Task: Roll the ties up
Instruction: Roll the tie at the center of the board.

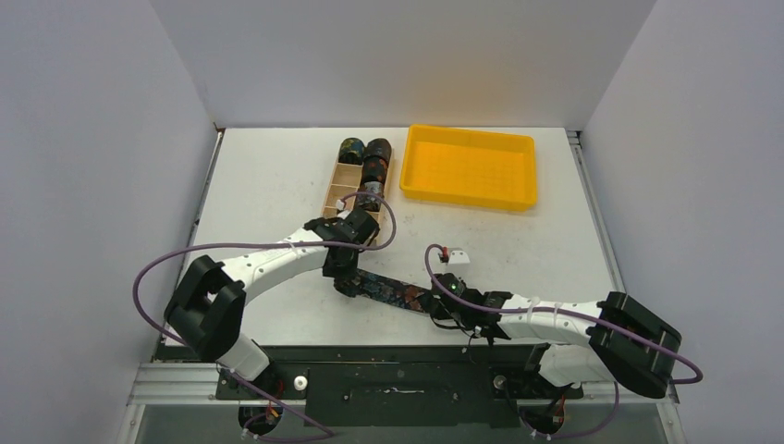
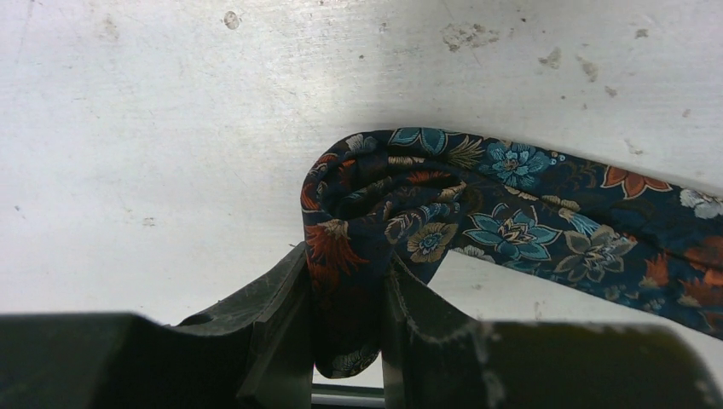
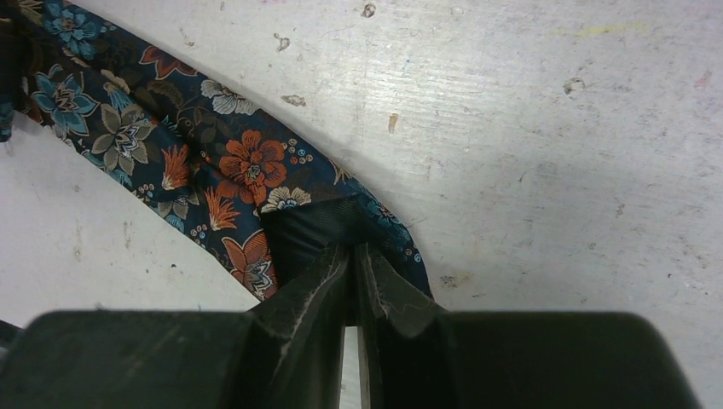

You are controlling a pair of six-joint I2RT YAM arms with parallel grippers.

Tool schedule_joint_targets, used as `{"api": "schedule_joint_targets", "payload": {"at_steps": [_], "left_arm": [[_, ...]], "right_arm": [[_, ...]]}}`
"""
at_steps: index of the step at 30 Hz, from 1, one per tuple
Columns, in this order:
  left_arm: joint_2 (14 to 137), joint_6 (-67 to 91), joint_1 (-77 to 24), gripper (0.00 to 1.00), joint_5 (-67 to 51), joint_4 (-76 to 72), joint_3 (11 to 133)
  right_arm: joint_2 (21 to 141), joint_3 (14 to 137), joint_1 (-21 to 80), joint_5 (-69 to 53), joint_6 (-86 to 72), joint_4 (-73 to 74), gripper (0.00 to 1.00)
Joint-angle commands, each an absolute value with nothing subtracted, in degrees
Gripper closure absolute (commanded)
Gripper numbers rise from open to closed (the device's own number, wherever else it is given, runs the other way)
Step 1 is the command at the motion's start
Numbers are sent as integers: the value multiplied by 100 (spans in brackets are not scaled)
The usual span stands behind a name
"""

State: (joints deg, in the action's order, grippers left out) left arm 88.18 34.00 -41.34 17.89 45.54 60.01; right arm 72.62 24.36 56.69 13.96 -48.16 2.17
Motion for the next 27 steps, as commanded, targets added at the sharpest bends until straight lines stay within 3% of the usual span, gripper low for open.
{"api": "schedule_joint_targets", "payload": {"at_steps": [1, 6, 13, 27], "left_arm": [[9080, 3726, -4355, 100, 2972, 4904, 6295], [9406, 4268, -4710, 100, 3410, 4956, 6475], [9609, 4736, -5021, 100, 3634, 5022, 6626], [10611, 4926, -5555, 100, 4540, 6338, 7827]], "right_arm": [[7273, 2303, 5717, 1089, -4747, 841, 87], [6930, 2362, 5736, 1266, -4750, 1073, 76], [6018, 2409, 5594, 1586, -4688, 1616, 51], [5200, 2241, 5399, 1714, -4846, 1673, 51]]}}
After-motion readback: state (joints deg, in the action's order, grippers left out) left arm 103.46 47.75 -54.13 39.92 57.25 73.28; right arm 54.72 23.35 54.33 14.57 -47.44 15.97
